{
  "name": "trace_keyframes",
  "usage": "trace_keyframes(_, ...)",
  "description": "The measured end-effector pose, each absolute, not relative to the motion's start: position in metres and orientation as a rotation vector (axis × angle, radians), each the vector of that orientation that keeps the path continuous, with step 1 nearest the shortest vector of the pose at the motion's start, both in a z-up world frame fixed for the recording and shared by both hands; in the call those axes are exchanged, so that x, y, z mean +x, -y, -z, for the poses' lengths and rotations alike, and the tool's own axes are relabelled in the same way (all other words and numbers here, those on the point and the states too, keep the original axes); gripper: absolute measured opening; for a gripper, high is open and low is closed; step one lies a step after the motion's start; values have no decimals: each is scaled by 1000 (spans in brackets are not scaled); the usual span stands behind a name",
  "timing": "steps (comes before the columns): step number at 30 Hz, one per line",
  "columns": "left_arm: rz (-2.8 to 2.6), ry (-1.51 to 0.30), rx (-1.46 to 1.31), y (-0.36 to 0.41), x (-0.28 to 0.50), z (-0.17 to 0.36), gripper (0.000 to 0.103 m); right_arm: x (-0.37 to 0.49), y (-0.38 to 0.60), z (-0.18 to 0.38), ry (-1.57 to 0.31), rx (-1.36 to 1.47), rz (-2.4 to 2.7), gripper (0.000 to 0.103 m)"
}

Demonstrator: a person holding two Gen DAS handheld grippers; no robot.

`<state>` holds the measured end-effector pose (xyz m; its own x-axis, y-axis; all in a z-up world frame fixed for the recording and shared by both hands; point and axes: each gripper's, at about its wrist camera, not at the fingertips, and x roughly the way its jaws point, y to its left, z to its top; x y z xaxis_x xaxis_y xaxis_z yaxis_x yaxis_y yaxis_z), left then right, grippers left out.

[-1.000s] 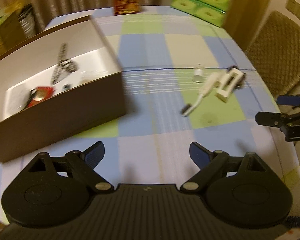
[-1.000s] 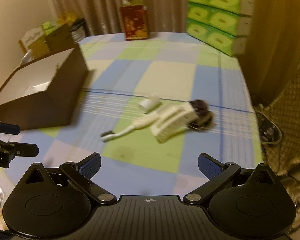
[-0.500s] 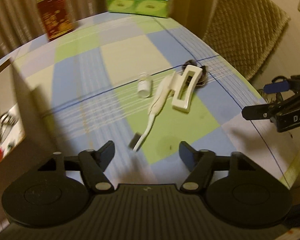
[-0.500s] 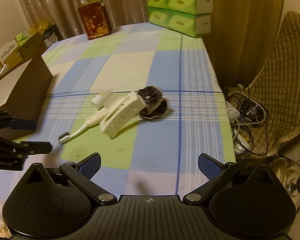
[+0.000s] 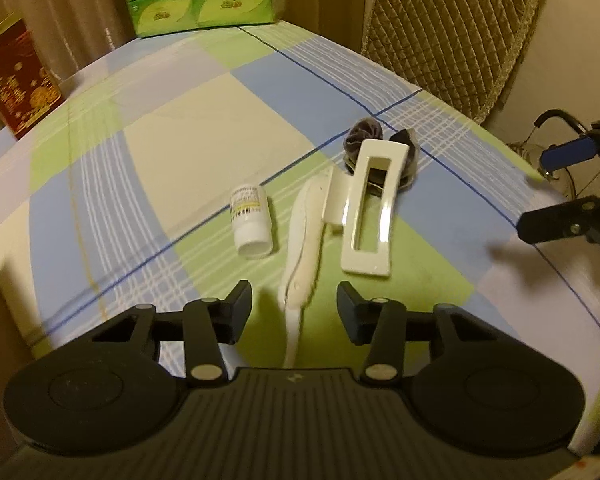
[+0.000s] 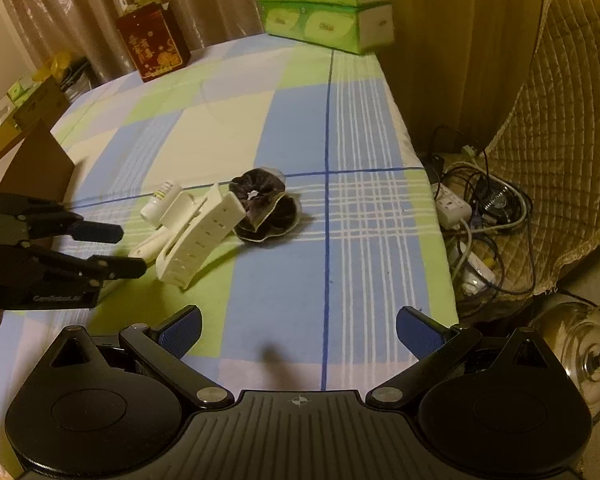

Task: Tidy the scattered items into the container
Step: 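Move both tools toward the white toothbrush and slotted holder, then grasp the white toothbrush with the left tool while the right tool grasps the white slotted holder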

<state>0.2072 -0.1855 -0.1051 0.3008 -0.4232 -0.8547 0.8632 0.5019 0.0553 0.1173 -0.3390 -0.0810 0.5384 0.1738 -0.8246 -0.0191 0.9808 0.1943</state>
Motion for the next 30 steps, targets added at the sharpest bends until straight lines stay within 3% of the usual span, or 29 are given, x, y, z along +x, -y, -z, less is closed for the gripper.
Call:
trace_keyframes(6,957,-912,594,198,211,113,34,125,342,81,-996,217,-122,101)
trace_keyframes(10,969,-952,585,198,210,120,17,130,342,82,-994,265,-146,101)
trace_keyframes(26,726,-1127,443,114,182,112,18,149,317,94,-1028,283,-255,101)
trace_keyframes(30,731,-1089,462,122,182,114,20,155,312,97,-1030,291,-277,101)
